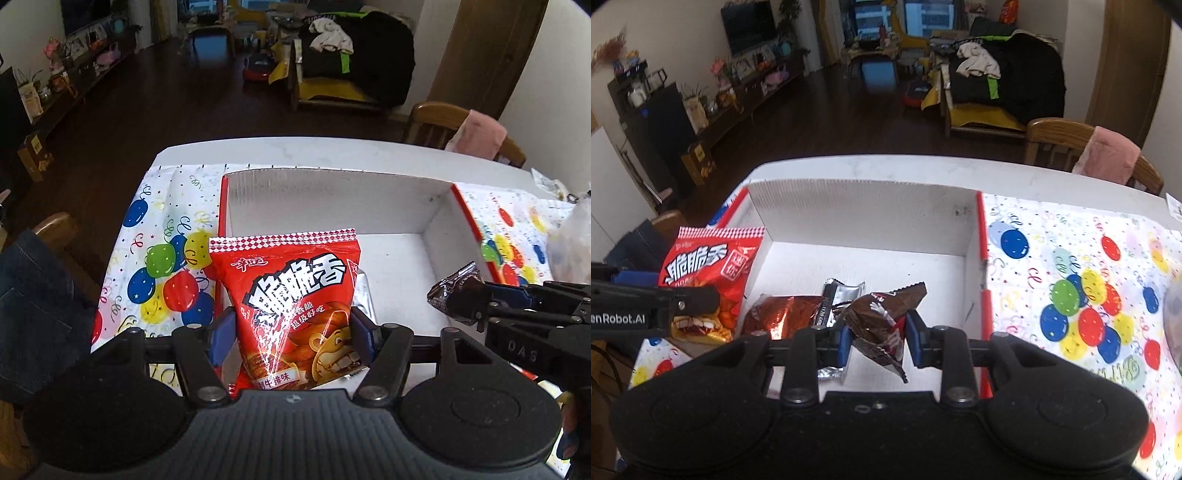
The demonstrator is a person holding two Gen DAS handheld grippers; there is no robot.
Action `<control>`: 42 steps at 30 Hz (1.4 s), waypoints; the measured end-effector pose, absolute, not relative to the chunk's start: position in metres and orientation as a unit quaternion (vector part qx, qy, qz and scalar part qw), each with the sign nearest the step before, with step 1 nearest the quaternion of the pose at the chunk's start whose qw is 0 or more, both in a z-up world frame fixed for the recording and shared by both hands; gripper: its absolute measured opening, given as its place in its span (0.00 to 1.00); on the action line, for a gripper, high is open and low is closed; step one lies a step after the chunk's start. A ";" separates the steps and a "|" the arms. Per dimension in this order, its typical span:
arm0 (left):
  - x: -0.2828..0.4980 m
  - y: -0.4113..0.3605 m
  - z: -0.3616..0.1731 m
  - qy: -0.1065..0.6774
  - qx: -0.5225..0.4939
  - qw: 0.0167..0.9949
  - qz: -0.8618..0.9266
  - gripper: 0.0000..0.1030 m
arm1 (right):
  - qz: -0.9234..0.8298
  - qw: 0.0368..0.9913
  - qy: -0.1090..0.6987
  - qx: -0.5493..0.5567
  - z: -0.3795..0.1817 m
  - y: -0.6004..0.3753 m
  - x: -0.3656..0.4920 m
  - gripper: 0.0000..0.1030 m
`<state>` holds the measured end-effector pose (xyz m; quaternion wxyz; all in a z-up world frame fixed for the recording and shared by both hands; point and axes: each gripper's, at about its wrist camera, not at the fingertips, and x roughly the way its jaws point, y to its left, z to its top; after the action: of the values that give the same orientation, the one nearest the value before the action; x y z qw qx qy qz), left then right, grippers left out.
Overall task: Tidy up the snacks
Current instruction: 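Lower both snacks into the red box and open both tools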
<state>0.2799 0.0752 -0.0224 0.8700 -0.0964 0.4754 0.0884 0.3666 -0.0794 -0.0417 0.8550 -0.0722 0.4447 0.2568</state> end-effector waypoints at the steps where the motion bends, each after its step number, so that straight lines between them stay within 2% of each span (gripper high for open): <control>1: 0.284 0.075 -0.025 0.478 -0.094 0.869 0.090 0.62 | 0.258 0.853 0.447 -0.078 -0.045 -0.076 0.369 0.28; 26: 0.311 0.067 -0.073 0.524 -0.080 0.842 0.102 0.63 | 0.289 0.806 0.496 -0.144 -0.100 -0.042 0.394 0.29; 42: 0.284 0.066 -0.048 0.490 -0.095 0.861 0.095 0.64 | 0.287 0.824 0.480 -0.094 -0.066 -0.075 0.380 0.39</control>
<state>0.2841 0.0663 -0.0476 0.8611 -0.0952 0.4904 0.0947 0.3803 -0.0746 -0.0663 0.8235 -0.0945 0.4799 0.2873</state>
